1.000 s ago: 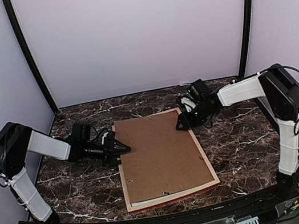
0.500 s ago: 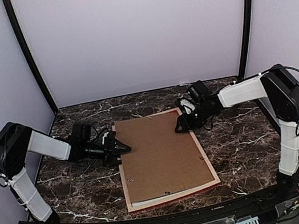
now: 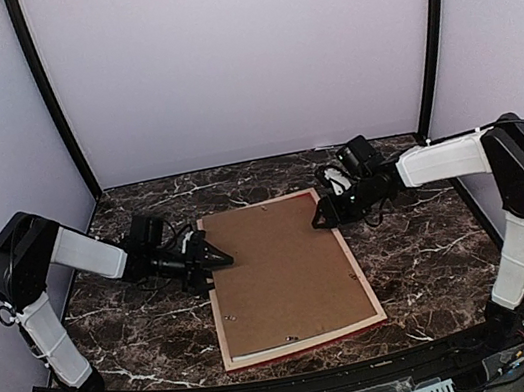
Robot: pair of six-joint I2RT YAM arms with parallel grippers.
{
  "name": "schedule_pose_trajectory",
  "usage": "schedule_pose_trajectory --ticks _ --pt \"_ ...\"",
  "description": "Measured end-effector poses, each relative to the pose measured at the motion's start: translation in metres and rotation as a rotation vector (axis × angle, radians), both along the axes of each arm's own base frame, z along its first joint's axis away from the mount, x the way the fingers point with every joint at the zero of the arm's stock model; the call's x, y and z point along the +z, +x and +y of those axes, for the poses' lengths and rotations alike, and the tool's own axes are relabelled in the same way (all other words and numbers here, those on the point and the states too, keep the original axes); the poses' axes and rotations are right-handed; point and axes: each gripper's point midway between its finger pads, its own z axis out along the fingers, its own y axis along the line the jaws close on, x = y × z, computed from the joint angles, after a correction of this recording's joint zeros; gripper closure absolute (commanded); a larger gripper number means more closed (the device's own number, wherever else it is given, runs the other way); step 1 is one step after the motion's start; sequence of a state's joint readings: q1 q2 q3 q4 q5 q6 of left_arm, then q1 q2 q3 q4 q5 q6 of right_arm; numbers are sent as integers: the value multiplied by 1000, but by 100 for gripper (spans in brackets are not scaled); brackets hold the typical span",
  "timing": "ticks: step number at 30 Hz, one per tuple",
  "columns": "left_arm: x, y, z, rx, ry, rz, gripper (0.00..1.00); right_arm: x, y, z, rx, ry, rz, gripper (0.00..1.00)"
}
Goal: Put the photo into the frame
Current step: Press the backboard against the frame body.
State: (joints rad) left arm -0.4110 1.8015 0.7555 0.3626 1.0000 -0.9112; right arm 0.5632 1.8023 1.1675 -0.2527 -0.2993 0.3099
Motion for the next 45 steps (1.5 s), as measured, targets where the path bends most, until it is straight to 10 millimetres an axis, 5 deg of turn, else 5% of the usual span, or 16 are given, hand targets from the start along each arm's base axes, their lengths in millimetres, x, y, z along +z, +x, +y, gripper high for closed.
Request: schedule_pose_trajectory --ticks 12,22,27,45 --pt "-10 4 1 -2 141 -24 25 -13 -19 -10 -23 -17 45 44" --pt "-11 2 1 -10 203 -54 24 -1 -55 44 104 86 57 44" --pt "-12 2 0 -12 216 -62 23 -15 -70 65 152 107 97 44" --pt "-5 1 14 2 323 -127 22 -31 -71 68 151 108 112 44"
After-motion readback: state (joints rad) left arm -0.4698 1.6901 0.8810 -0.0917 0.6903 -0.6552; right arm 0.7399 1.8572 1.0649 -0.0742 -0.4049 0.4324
